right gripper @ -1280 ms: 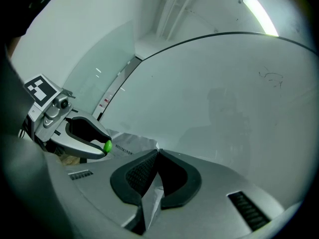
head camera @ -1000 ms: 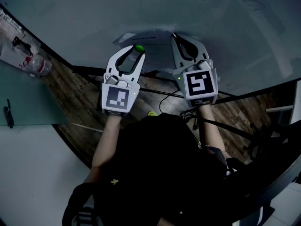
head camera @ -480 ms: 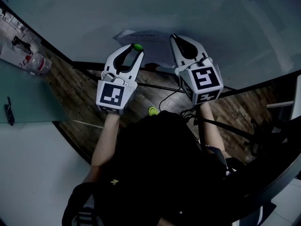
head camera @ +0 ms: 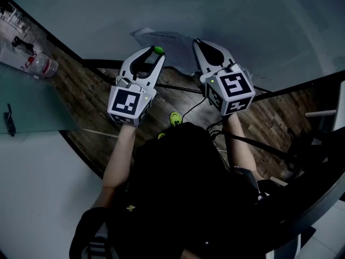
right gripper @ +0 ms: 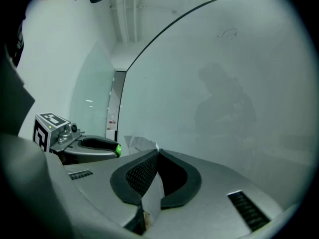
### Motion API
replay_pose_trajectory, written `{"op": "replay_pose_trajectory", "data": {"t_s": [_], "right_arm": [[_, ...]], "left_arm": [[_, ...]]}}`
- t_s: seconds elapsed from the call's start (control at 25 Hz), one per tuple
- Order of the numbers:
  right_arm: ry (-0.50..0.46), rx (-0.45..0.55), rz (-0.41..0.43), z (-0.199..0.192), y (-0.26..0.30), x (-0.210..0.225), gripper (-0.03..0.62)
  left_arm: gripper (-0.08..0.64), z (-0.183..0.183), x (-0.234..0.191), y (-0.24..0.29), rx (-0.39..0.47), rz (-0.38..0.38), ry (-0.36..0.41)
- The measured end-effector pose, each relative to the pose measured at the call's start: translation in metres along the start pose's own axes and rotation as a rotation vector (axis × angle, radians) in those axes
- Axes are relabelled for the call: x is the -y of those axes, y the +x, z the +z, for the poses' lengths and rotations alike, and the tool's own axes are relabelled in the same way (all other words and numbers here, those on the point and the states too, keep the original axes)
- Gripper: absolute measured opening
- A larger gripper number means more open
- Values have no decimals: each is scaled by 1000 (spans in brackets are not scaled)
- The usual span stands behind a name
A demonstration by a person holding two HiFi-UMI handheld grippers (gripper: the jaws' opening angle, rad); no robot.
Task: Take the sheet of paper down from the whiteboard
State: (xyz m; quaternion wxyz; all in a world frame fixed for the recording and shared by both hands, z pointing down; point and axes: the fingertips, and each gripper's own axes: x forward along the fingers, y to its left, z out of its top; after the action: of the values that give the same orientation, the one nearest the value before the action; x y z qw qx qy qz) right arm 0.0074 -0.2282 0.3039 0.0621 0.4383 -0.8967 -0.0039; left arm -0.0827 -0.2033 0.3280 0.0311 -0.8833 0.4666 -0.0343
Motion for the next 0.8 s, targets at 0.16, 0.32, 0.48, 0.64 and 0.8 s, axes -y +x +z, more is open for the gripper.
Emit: {"op": "replay_pose_trajectory", "data": {"t_s": [0.16, 0.32, 0.48, 0.64, 0.8], "right_arm": [[30, -13, 6, -9, -5, -10, 15], [40, -22, 4, -13, -9, -24, 15], [46, -30, 7, -17, -17, -33, 15], [51, -42, 12, -24, -26, -43, 15], [54, -46, 21, -30, -41, -51, 15]], "left_arm": [[123, -6, 4, -8, -7, -11, -9], [123, -11, 5, -22, -4, -24, -30], [123, -14, 15, -29, -6, -43, -44], [123, -16, 23, -38, -8, -52, -59], [123, -19, 36, -46, -10, -55, -63]]}}
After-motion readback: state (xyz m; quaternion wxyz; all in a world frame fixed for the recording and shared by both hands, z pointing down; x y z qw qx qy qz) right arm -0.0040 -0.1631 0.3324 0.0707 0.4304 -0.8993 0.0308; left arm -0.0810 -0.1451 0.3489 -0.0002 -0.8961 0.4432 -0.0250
